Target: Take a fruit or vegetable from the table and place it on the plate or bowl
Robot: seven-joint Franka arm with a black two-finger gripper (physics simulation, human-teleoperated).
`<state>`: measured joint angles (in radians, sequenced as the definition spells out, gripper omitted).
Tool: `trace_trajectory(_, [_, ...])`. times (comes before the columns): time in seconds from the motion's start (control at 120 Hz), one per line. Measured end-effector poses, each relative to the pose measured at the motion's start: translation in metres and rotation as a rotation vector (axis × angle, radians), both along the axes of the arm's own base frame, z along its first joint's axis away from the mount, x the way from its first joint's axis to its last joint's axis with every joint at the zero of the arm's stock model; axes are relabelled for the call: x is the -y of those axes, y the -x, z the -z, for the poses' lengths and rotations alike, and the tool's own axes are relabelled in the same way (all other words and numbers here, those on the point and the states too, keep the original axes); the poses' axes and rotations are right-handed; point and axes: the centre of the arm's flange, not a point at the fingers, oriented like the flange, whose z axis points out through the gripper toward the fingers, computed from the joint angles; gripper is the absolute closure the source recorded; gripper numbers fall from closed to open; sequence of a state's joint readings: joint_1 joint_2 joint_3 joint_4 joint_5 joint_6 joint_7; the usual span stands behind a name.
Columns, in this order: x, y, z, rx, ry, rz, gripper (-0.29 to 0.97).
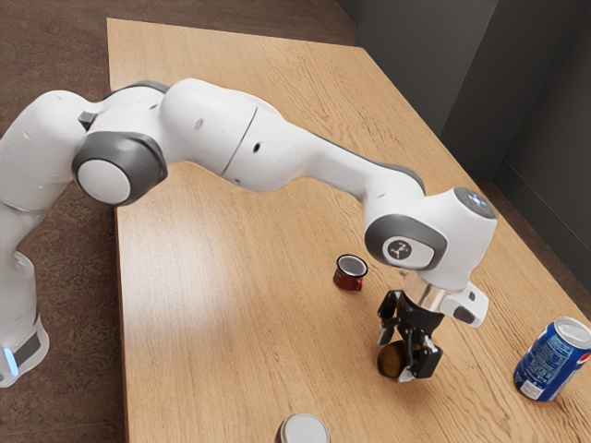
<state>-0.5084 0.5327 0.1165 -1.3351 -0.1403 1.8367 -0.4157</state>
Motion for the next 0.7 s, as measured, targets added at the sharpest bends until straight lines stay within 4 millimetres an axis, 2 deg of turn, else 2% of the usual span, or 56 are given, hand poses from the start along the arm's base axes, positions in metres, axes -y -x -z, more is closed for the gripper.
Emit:
trace_trajectory(0.267, [-0.003,-0.002,0.002,0.000,-0.006,-0.004,0.40])
trace_trajectory(0.475, [-0.010,-0.005,0.001,0.002,-0.010,-0.013,0.42])
trace_trajectory(0.542, [-0.012,-0.005,-0.004,0.010,-0.009,-0.015,0.42])
trace_trajectory(0.617, [-0.023,-0.004,-0.037,0.053,0.000,-0.029,0.44])
trace_trajectory(0.7, [-0.070,-0.003,-0.103,0.128,0.005,-0.094,0.44])
